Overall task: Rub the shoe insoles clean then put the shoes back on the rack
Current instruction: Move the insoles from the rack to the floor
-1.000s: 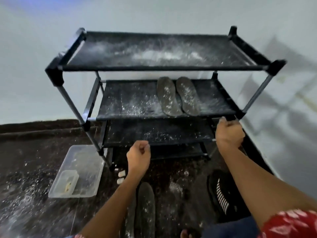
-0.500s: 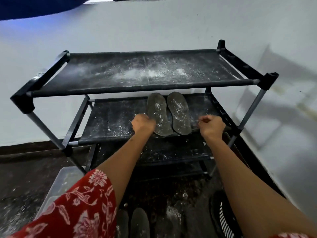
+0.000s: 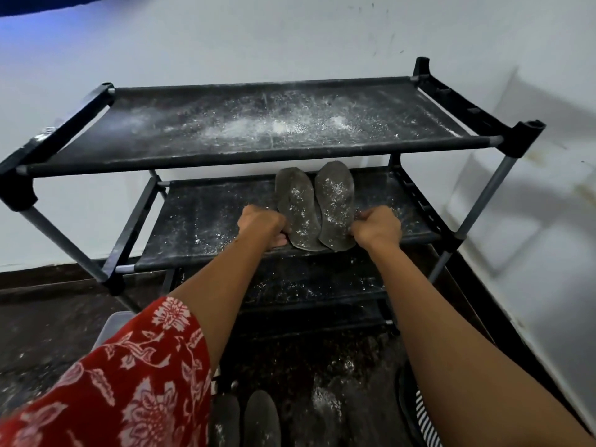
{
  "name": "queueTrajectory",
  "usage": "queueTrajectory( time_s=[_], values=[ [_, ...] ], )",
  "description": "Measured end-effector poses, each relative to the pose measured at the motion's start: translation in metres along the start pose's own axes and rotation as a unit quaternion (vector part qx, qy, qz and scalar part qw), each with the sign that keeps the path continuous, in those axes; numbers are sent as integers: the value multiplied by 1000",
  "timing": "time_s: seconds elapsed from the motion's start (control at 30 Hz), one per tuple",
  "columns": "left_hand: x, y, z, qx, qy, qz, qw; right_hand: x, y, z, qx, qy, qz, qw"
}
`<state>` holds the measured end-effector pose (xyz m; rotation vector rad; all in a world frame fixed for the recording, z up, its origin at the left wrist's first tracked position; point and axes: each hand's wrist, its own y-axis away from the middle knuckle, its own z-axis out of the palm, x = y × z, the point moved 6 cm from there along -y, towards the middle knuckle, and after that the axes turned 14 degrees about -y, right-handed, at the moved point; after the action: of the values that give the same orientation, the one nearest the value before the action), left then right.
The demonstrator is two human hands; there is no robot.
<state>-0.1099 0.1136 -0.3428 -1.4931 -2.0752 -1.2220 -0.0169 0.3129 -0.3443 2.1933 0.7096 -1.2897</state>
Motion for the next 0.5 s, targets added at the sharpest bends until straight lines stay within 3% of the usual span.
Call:
queueTrajectory(
  time_s=[0.17, 0.27, 0.5],
  values=[
    [-3, -5, 0, -52, 28, 5, 998, 3, -9, -13, -8, -48, 29, 998],
    [-4, -2, 0, -94, 43, 8, 995, 8, -10, -16, -16, -135, 71, 988],
    [-7, 2, -4, -97, 65, 36, 992, 9, -4, -23, -67, -259, 141, 953]
  ],
)
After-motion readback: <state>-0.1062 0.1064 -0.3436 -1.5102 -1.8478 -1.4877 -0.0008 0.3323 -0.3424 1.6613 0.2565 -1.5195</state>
